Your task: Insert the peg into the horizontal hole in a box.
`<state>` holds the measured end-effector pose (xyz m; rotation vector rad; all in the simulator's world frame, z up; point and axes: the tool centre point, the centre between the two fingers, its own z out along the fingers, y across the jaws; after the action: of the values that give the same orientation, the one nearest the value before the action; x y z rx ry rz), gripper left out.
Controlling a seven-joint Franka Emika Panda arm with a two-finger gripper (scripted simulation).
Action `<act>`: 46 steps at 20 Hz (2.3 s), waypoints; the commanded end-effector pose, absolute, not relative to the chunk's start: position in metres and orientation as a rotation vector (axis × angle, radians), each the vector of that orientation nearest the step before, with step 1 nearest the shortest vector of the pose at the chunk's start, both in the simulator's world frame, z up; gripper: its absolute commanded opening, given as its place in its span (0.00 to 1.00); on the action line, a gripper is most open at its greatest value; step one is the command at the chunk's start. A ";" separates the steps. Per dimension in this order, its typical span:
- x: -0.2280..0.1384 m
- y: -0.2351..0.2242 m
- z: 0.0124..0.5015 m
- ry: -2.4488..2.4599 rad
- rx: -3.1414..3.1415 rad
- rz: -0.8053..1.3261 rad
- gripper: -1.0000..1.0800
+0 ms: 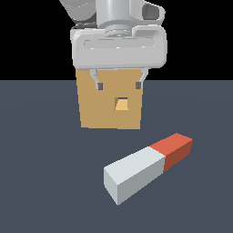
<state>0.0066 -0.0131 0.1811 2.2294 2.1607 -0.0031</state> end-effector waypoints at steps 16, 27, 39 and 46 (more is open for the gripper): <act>0.022 -0.028 0.160 1.948 2.425 -0.004 0.96; 0.043 -0.063 0.117 1.478 2.752 -0.003 0.96; 0.049 -0.098 0.080 1.026 2.965 -0.001 0.96; 0.049 -0.105 0.073 0.936 2.999 0.000 0.96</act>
<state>0.0486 -0.1047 0.0733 2.9942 0.9486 -0.0013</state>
